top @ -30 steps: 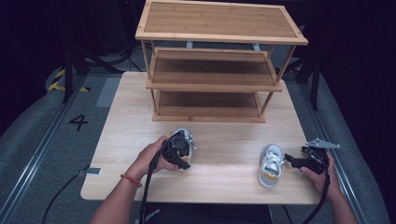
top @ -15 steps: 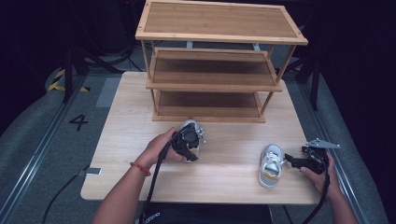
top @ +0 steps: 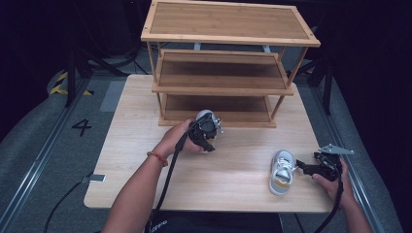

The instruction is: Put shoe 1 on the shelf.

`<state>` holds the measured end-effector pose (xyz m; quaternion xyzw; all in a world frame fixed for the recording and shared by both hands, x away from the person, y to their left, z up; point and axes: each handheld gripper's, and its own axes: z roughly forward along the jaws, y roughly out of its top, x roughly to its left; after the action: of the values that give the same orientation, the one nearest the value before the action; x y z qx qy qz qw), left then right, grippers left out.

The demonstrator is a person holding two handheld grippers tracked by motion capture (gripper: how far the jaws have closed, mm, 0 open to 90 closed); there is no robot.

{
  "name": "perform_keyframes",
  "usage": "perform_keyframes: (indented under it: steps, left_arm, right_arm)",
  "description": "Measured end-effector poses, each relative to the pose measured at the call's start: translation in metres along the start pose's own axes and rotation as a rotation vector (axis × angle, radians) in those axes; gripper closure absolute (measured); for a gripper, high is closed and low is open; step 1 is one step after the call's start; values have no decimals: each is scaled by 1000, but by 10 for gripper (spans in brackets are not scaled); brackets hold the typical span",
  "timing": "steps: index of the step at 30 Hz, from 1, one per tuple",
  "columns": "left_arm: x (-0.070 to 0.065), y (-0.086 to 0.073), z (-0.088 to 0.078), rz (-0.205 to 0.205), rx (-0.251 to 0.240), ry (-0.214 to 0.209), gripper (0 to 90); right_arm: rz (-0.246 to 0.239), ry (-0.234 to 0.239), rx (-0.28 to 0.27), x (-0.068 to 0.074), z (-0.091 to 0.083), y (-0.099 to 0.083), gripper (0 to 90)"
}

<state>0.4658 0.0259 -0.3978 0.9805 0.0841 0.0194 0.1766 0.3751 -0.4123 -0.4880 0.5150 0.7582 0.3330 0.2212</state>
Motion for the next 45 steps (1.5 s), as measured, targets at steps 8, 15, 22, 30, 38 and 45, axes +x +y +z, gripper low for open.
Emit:
perform_keyframes:
  steps: [8, 15, 22, 30, 38, 45]
  left_arm:
    - [24, 7, 1, 21, 2, 33, 698]
    - [43, 18, 1, 5, 21, 50, 696]
    - [59, 28, 5, -10, 49, 86, 671]
    - [65, 25, 14, -37, 63, 118, 556]
    - [58, 17, 10, -104, -46, 177, 433]
    - [37, 7, 1, -131, -188, 284, 326]
  right_arm:
    - [1, -1, -1, 0, 0, 0, 115]
    - [1, -1, 0, 0, 0, 0, 115]
    - [1, -1, -1, 0, 0, 0, 115]
    - [-2, 1, -1, 0, 0, 0, 115]
    - [-3, 2, -1, 0, 0, 0, 115]
    - [-3, 2, -1, 0, 0, 0, 115]
